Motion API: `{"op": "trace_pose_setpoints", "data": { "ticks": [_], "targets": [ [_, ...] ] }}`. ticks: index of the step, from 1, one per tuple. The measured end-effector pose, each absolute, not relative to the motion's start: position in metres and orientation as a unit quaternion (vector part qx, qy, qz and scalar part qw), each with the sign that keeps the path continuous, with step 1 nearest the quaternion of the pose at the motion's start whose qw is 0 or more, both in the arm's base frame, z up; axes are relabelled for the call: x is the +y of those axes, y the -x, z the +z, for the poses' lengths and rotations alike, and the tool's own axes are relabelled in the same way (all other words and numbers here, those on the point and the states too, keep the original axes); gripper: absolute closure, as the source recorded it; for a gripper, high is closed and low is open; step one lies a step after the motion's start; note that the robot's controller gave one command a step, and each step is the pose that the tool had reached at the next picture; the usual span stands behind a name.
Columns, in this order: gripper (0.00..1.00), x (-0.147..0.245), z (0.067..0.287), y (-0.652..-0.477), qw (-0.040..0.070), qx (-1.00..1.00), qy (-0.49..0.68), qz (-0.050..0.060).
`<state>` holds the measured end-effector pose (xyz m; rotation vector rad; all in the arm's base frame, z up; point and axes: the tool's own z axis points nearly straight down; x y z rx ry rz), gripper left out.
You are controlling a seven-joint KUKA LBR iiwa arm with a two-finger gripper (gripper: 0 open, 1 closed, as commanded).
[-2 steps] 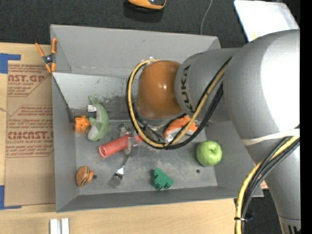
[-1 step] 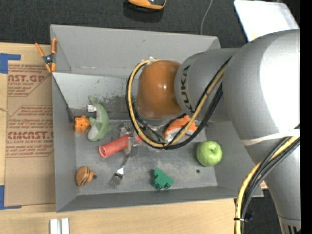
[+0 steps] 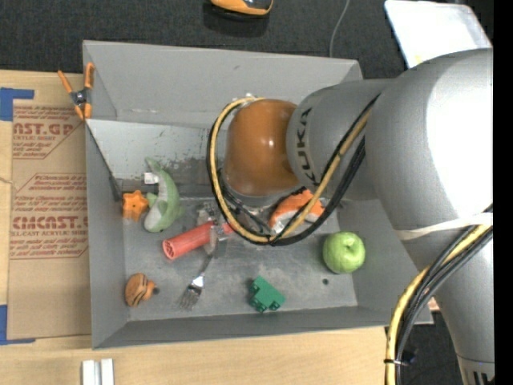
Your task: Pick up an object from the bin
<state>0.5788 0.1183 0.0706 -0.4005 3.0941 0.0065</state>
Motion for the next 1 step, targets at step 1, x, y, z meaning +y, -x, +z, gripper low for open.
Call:
{"op": "trace_pose_setpoints", "data": {
  "ticks": [1],
  "targets": [
    [1.0, 0.1184, 0.0706, -0.5788, 0.011, 0.992, 0.129, 0.002]
  ]
}}
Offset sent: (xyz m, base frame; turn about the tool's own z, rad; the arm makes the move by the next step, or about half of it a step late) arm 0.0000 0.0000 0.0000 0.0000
